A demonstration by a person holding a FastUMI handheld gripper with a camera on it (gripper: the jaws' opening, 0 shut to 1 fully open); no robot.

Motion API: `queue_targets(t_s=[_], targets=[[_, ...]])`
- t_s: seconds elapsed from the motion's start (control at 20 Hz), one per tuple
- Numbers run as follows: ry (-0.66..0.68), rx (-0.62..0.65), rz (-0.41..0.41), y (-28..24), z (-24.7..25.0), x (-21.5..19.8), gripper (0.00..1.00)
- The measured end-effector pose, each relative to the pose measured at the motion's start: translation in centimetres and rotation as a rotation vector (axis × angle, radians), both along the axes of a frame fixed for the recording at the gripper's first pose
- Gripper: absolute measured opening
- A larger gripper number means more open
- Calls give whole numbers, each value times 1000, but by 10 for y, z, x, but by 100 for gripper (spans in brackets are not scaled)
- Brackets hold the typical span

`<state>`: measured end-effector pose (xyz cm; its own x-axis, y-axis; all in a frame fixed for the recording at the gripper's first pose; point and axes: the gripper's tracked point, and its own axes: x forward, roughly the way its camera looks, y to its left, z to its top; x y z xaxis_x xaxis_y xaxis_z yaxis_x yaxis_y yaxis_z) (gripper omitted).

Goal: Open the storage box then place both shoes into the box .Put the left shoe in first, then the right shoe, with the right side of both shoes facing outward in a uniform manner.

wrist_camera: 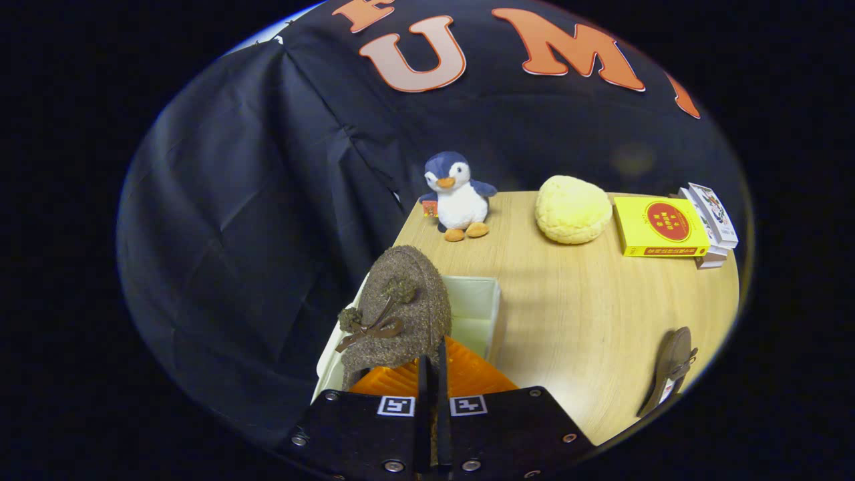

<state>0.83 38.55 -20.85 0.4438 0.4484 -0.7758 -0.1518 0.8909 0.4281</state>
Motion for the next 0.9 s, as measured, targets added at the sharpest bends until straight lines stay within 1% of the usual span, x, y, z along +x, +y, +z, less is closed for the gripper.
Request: queue_targets(t_s=[0.35, 0.55, 0.7, 0.85, 0.9], targets=[[110, -80, 14, 35, -47, -13, 5], [192, -121, 15, 44, -70, -24, 5], [240, -143, 30, 53, -85, -32, 8], [299, -153, 38, 61, -98, -43, 8], [308, -154, 41, 62, -101, -45, 10]])
